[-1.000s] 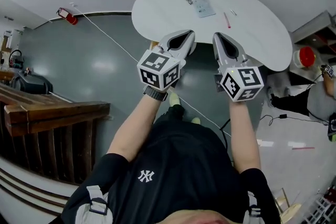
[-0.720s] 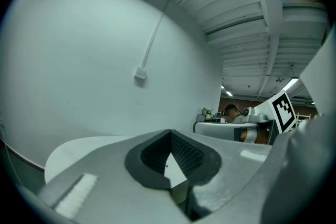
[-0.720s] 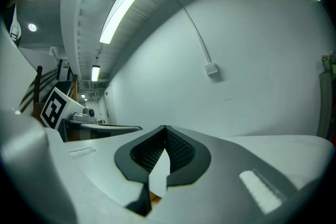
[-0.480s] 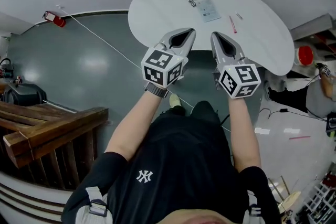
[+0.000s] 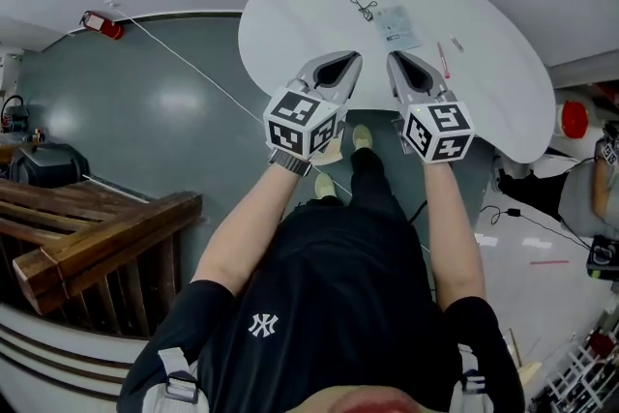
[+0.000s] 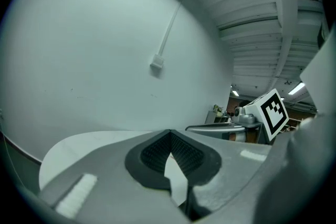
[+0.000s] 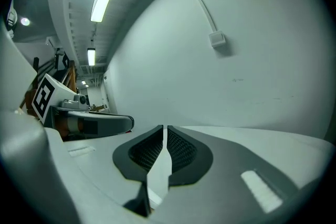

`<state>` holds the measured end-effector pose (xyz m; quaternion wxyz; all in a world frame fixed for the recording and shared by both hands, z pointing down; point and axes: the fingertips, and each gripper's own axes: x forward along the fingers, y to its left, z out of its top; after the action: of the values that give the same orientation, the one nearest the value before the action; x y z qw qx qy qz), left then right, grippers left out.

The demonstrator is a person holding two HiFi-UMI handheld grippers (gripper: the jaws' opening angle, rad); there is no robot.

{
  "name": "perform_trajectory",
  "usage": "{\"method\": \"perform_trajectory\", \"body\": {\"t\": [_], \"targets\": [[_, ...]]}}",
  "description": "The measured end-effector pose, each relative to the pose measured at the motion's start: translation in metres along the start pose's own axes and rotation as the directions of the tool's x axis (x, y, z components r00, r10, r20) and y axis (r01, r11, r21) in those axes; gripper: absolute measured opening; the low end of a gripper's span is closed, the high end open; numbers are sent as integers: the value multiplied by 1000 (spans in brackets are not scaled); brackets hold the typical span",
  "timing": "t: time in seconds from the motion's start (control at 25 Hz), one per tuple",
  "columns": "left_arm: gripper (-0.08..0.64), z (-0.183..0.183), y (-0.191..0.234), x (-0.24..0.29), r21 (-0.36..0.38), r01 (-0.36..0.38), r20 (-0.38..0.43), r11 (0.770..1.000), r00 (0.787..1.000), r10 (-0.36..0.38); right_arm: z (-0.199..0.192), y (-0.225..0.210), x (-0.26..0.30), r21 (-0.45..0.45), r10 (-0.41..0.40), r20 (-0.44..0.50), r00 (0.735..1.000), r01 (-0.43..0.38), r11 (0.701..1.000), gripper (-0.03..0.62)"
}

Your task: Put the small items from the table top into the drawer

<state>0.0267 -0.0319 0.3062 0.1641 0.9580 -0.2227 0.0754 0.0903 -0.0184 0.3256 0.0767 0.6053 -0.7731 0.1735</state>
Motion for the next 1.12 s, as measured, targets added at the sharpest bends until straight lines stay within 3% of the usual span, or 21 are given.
{"method": "perform_trajectory", "body": {"t": [0.24,0.52,1.12], "targets": [[0,-10,39,58,-6,-51,-33,999,998,51,-17,-55,59,1,45,-73,996,-45,999,52],[0,-32,80,103,-64,-118,-64,991,991,114,-46,-88,116,1,99,-168,981,-100,995,61],[0,-89,141,157,-157,-217,-133,964,971,197,-131,-142,203,-20,62,-365,929,-74,997,75]]}}
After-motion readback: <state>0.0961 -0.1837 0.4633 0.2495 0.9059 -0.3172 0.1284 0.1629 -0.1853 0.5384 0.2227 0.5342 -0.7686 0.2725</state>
